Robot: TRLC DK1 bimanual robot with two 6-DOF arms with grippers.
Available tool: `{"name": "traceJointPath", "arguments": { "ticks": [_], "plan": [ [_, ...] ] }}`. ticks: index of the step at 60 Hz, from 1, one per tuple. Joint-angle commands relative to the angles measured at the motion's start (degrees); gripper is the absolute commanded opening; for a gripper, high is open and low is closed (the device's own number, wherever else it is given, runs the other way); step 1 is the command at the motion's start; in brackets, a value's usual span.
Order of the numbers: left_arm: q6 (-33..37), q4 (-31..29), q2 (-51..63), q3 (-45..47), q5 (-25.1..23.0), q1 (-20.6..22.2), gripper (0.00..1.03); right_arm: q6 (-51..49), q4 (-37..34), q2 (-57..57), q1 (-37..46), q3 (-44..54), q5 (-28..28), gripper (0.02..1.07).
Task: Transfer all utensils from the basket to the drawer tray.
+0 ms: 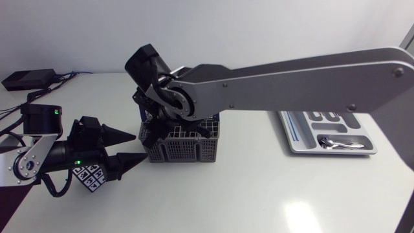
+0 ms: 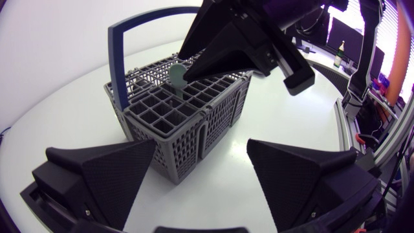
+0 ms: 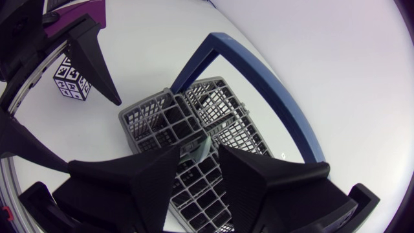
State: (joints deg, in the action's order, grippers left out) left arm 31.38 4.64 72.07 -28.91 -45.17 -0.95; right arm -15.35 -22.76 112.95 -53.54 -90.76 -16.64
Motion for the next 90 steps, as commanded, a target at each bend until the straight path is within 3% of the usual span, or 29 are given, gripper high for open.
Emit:
{"name": "traceJointPath", "arguments": {
  "ticks": [1,12,17,23,29,44,52,90],
  "plan": [
    [1.0,0.7,1.1,0.7,-0.4,0.1,0.99,1.7,0.2,2.0,-0.2,-1.9,-1.3,0.46],
    [0.8,0.7,1.1,0.6,-0.4,0.2,0.99,2.1,0.0,3.2,-0.2,-3.2,-2.3,0.46],
    [0.7,0.7,1.1,0.8,-0.4,0.2,0.99,2.3,-0.1,3.9,-0.2,-3.5,-2.3,0.38],
    [0.7,0.7,1.1,1.0,-0.4,0.2,0.99,2.3,-0.6,4.8,-0.2,-4.2,-2.3,0.37],
    [0.7,0.6,1.1,1.1,-0.5,-0.1,0.99,2.5,-1.2,5.4,-0.2,-4.5,-2.1,0.29],
    [0.8,0.5,0.9,1.4,-0.5,-0.3,0.99,3.1,-2.6,6.8,-0.1,-5.7,-0.8,0.29],
    [0.8,0.4,0.8,1.4,-0.4,-0.3,0.99,3.1,-3.3,7.2,-0.1,-6.3,-0.1,0.08],
    [0.6,-0.9,0.4,1.4,-0.4,0.7,0.99,2.0,-1.5,1.3,-0.8,-2.1,-0.1,0.08]
  ]
}}
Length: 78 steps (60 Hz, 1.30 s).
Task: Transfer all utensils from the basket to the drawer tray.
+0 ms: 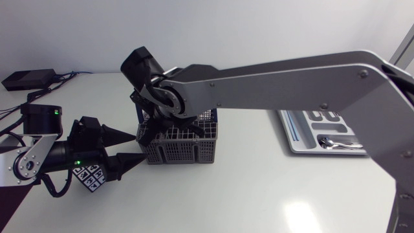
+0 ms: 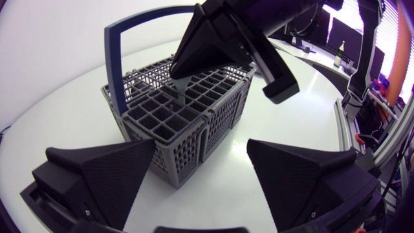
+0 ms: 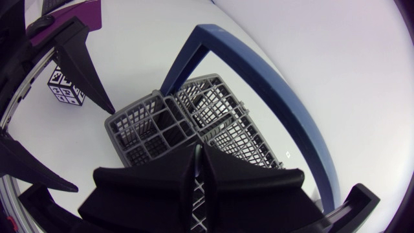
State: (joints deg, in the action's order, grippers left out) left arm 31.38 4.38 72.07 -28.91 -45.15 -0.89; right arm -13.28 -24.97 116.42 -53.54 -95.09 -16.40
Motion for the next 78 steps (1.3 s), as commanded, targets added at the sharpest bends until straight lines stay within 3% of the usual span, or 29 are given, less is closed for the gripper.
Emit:
{"name": "traceJointPath", "arguments": {
  "ticks": [1,32,55,68,78],
  "plan": [
    [0.6,-0.8,0.3,1.5,-0.5,0.7,0.99,-0.3,1.0,-2.3,-0.9,2.4,-0.6,0.08],
    [0.4,-1.7,-0.6,1.7,0.2,1.3,0.99,-8.1,10.0,-9.3,-3.6,9.3,-7.7,0.08],
    [-0.1,-2.7,-2.5,2.0,1.4,2.1,0.99,-9.1,14.0,-17.1,-3.6,14.1,-7.8,0.08],
    [-0.2,-3.7,-3.7,2.1,2.2,2.6,0.99,-8.7,15.9,-21.7,-3.6,16.9,-6.5,0.08],
    [-0.2,-4.4,-4.4,1.9,2.6,3.1,0.99,-8.7,14.4,-25.0,-3.0,17.7,-0.6,0.08]
  ]
}}
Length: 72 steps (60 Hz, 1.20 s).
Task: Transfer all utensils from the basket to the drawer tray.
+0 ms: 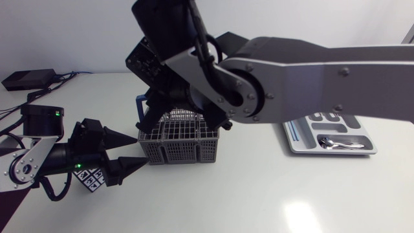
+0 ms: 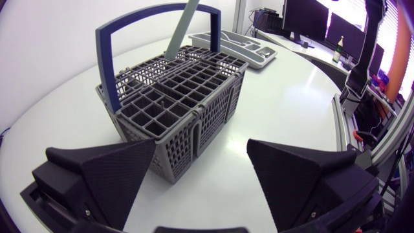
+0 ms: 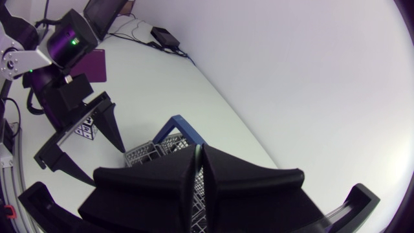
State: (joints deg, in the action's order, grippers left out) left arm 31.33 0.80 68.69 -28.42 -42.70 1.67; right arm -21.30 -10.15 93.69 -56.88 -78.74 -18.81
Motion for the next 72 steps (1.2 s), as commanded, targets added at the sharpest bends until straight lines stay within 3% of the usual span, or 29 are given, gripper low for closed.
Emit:
{"name": "traceJointPath", "arguments": {
  "ticks": [1,13,34,46,55,63,72],
  "plan": [
    [-0.1,-1.0,-1.1,1.4,0.2,0.5,0.99,-0.7,-1.2,-2.5,0.6,1.0,2.7,0.08],
    [-0.1,-3.1,-2.5,0.9,0.3,0.3,0.99,-1.7,-18.6,-4.7,7.2,-5.5,20.0,0.08],
    [-0.2,-6.0,-4.8,0.6,0.6,0.2,0.99,-13.9,-43.2,-7.2,16.6,-9.1,26.9,0.08],
    [-0.5,-7.2,-6.5,0.4,1.0,0.5,0.99,-26.8,-55.9,-9.5,25.6,-6.3,27.9,0.08],
    [-0.4,-8.1,-7.8,0.3,1.7,0.8,0.99,-37.2,-59.1,-10.4,35.7,-2.4,27.6,0.08],
    [-0.6,-8.9,-8.6,0.4,2.1,1.9,0.99,-46.7,-59.1,-10.1,43.7,2.3,23.9,0.08],
    [-1.4,-9.0,-9.2,0.4,3.0,3.1,0.99,-56.2,-53.2,-8.9,51.6,6.8,19.5,0.08]
  ]
}}
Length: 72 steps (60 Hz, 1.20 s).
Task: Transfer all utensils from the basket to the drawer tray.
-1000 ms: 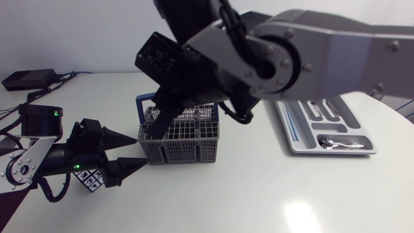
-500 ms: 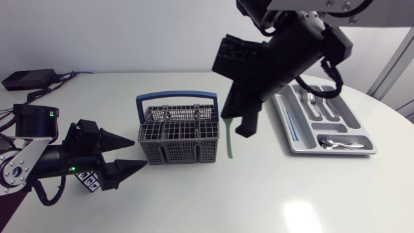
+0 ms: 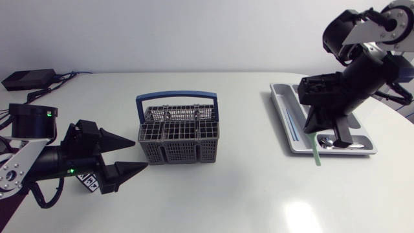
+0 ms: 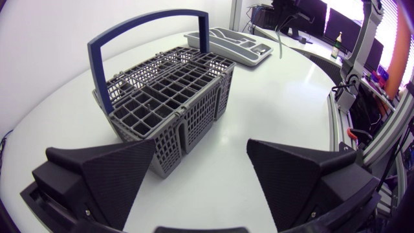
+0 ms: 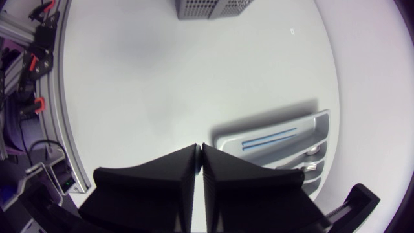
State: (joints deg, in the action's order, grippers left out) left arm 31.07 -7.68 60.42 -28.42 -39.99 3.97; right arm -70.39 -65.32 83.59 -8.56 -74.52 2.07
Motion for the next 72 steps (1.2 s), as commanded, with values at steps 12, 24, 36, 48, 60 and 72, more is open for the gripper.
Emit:
{"name": "traceJointPath", "arguments": {
  "ticks": [12,24,36,48,60,72],
  "plan": [
    [-1.5,-1.2,-2.3,0.5,1.0,1.5,0.99,-17.0,10.8,7.1,12.2,5.4,-8.4,0.08],
    [-1.7,-1.9,-3.0,0.4,1.7,2.0,0.99,-21.5,19.1,13.0,16.9,4.2,-15.2,0.08],
    [-2.6,-1.9,-3.6,0.5,2.5,3.2,0.99,-26.1,29.3,18.6,18.9,3.9,-21.8,0.08],
    [-2.8,-2.1,-4.3,0.7,3.4,3.7,0.99,-29.5,37.5,21.4,19.0,6.1,-25.9,0.08],
    [-3.4,-2.6,-4.7,0.6,4.0,4.6,0.99,-30.9,38.1,22.4,18.2,7.7,-26.2,0.08],
    [-3.7,-2.6,-5.1,0.7,4.7,5.2,0.99,-30.4,40.5,20.5,17.5,8.8,-24.1,0.45]
  ]
}}
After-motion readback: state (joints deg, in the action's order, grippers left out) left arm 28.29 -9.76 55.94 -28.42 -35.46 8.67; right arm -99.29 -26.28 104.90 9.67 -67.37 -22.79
